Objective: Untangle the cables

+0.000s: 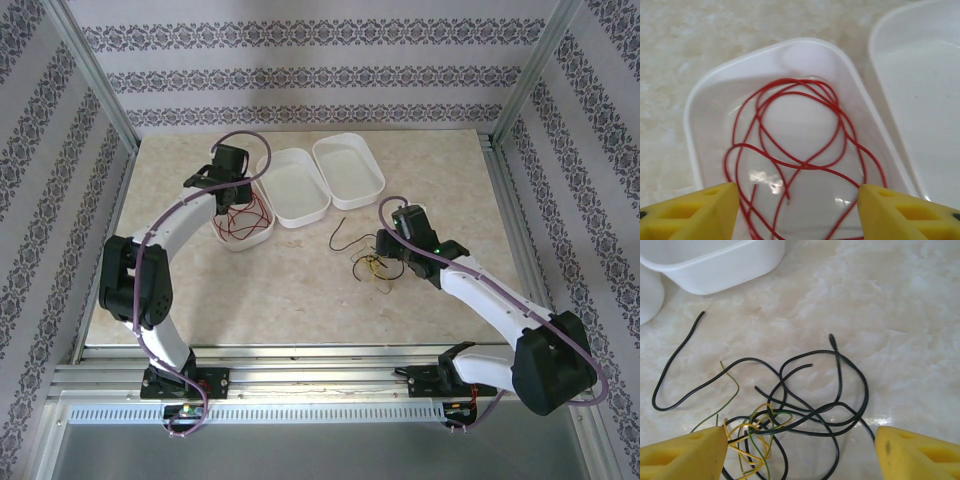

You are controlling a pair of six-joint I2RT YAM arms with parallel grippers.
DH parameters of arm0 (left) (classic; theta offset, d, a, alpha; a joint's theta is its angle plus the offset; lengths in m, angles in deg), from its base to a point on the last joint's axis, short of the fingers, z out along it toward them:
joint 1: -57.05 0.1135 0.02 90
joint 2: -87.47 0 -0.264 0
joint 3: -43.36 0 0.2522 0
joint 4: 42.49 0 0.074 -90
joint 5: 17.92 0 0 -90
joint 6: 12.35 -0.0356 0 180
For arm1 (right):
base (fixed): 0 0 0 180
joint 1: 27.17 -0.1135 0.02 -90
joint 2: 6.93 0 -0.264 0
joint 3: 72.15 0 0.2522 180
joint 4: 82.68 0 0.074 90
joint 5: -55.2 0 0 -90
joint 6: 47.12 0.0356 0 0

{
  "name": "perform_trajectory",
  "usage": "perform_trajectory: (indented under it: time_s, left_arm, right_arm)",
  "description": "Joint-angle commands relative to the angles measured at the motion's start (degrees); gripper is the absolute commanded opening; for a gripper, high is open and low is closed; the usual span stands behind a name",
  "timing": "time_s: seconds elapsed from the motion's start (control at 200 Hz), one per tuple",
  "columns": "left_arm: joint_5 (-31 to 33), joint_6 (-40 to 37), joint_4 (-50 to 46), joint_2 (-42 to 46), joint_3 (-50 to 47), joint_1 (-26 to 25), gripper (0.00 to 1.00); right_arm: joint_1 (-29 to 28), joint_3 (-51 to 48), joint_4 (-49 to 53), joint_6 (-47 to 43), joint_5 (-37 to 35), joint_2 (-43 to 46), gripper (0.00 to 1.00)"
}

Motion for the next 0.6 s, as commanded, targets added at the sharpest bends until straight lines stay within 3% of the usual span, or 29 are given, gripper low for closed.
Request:
perform_trajectory:
  time_s: [0.0,0.13,0.33,0.5,0.595]
  left_arm:
    - [-0.5,-0.6,0.9,3.3,0.4,-4.2,0.66]
    - [-3.2,-2.9,7.0,4.8,-0.7,-9.5,0.68]
    - [-20.7,-13.0,21.8,1.0,-3.8,-16.4,0.72]
    - [-29.4,-26.6,15.6,-9.7,4.3,-21.6,0.73]
    - [-33.4,-28.3,11.0,-15.0,9.8,-22.6,0.73]
  right_arm:
    - [2.2,-1.4,2.1,1.9,1.2,2.8,0.78]
    - [6.3,-2.6,3.3,4.0,5.4,4.9,0.73]
    - [12.8,-3.7,5.0,6.2,13.1,5.5,0.70]
    - [14.1,-4.4,5.3,6.7,15.1,6.1,0.71]
    - [14.2,-4.7,5.6,6.9,15.4,6.3,0.70]
